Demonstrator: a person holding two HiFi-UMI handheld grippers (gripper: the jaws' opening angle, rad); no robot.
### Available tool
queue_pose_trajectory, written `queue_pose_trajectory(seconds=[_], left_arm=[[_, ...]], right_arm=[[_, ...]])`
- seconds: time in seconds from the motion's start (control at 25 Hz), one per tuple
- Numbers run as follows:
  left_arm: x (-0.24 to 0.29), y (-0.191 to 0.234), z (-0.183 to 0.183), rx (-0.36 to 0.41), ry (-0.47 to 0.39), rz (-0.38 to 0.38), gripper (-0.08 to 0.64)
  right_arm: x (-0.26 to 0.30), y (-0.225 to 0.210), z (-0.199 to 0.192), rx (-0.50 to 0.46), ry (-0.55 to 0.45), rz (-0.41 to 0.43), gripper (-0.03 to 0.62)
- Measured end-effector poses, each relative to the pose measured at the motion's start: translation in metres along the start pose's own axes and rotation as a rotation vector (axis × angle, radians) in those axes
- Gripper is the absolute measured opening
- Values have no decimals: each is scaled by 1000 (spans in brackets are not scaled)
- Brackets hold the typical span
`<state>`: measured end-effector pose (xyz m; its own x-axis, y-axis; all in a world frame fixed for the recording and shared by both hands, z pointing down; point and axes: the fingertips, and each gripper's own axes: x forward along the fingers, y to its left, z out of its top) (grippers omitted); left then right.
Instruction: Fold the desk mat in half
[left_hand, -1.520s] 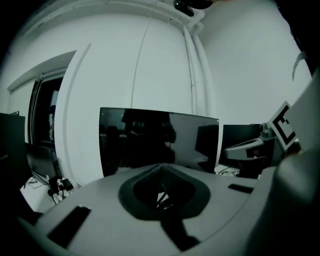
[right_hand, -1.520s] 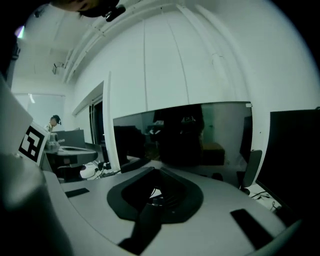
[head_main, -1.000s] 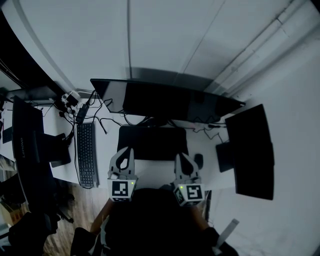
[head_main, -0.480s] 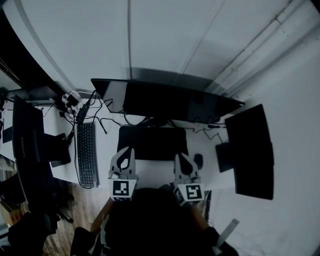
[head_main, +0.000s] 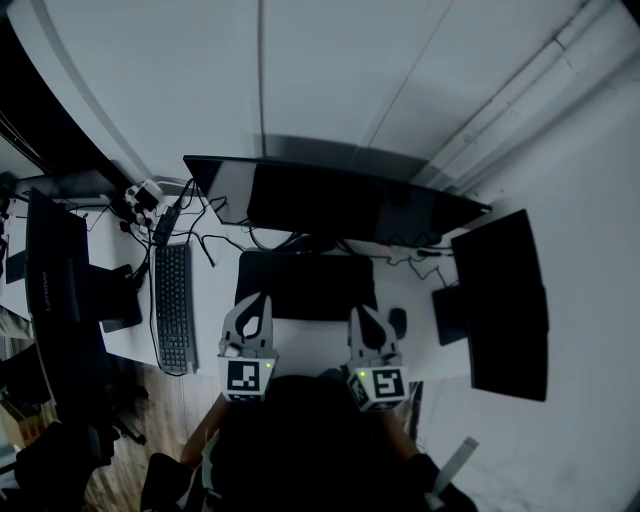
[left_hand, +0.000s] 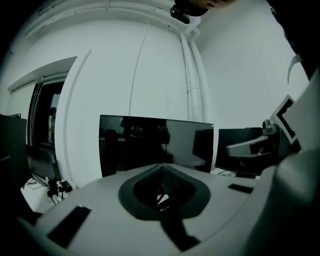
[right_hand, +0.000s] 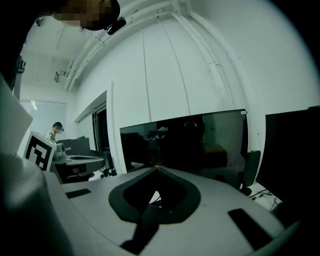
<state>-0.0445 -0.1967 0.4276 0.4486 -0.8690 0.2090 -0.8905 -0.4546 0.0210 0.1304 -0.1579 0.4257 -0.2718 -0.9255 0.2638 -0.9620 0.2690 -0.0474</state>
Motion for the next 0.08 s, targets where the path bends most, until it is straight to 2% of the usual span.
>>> queue_pose_trajectory(seconds=[0.08], left_arm=[[1,0,0,0,4,0,5]], right_arm=[[0,0,0,12,10,-5,6]])
